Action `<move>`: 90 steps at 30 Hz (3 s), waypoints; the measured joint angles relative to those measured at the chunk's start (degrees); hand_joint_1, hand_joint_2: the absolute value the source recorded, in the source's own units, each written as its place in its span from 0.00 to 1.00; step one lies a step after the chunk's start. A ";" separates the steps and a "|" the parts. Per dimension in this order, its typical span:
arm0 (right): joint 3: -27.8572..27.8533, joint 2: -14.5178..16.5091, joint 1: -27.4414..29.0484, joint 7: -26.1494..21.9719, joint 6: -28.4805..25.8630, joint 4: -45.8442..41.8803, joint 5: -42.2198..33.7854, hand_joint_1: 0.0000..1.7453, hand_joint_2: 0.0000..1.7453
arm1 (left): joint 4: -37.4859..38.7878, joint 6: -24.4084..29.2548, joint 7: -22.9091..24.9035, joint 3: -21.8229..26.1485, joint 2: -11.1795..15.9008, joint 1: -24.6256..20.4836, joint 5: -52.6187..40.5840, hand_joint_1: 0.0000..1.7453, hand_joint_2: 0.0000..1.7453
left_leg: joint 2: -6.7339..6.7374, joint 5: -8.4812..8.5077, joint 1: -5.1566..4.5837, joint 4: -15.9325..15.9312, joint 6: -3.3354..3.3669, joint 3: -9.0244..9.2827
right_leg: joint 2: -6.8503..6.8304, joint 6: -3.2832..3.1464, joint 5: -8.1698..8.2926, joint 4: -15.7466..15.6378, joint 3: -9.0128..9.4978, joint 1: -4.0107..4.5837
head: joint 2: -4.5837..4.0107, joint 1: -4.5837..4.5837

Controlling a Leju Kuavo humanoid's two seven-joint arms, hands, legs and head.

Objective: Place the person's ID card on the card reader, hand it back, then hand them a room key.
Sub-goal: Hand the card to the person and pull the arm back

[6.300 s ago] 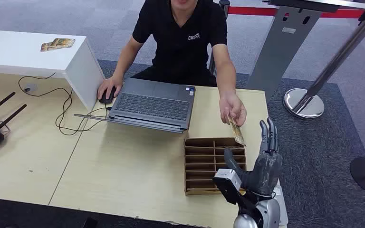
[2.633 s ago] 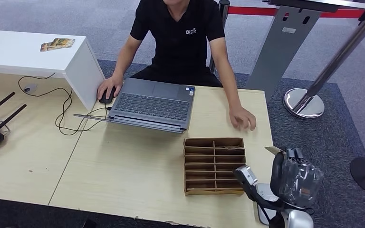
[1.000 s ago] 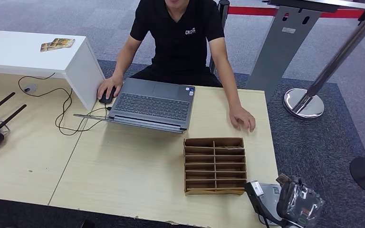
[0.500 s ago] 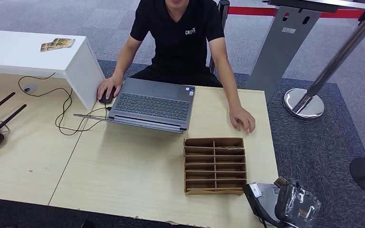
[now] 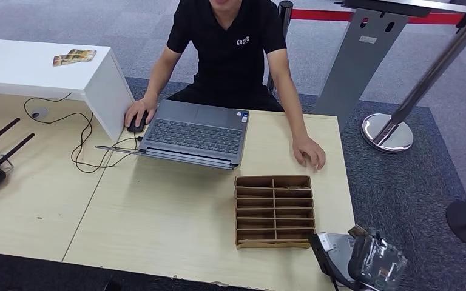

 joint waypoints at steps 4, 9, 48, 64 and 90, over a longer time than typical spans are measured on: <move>-0.04 0.08 -0.13 0.00 -0.04 0.00 0.69 1.00 1.00 | 0.00 0.00 -0.36 0.00 0.00 0.00 0.12 0.00 1.00 | 0.00 0.00 0.00 0.00 0.00 0.03 | 0.00 0.00 0.00 0.00 0.03 0.00 | 0.00 0.01; -0.17 0.23 -0.28 0.00 -0.01 -0.74 2.04 1.00 1.00 | 0.00 0.00 -0.77 0.00 0.02 0.00 0.35 0.00 1.00 | 0.00 0.00 -0.01 0.00 0.00 0.03 | 0.00 0.00 0.01 0.01 0.06 0.00 | 0.00 0.01; 18.02 4.25 -11.56 -16.44 0.20 -14.39 -3.91 1.00 1.00 | 0.00 0.00 -2.77 -1.78 0.07 -0.23 4.71 0.00 1.00 | -0.02 0.00 0.01 -0.01 -0.01 -0.03 | 0.00 -0.01 -0.01 0.06 0.02 0.01 | 0.00 0.00; 17.57 9.25 -11.31 -22.97 0.20 -13.32 -4.75 1.00 1.00 | 0.01 0.00 -3.14 -2.23 0.08 -0.19 5.12 0.00 1.00 | -0.02 0.01 0.01 0.00 -0.01 -0.03 | 0.00 -0.01 0.00 0.06 0.02 0.01 | 0.00 -0.01; 15.04 11.04 -18.19 -23.70 0.22 -8.19 -5.09 1.00 1.00 | 0.02 0.00 -5.54 -5.44 0.74 -0.32 6.35 0.00 1.00 | -0.02 0.01 0.01 0.00 -0.01 -0.04 | 0.00 -0.01 0.00 0.06 0.01 0.01 | 0.00 -0.01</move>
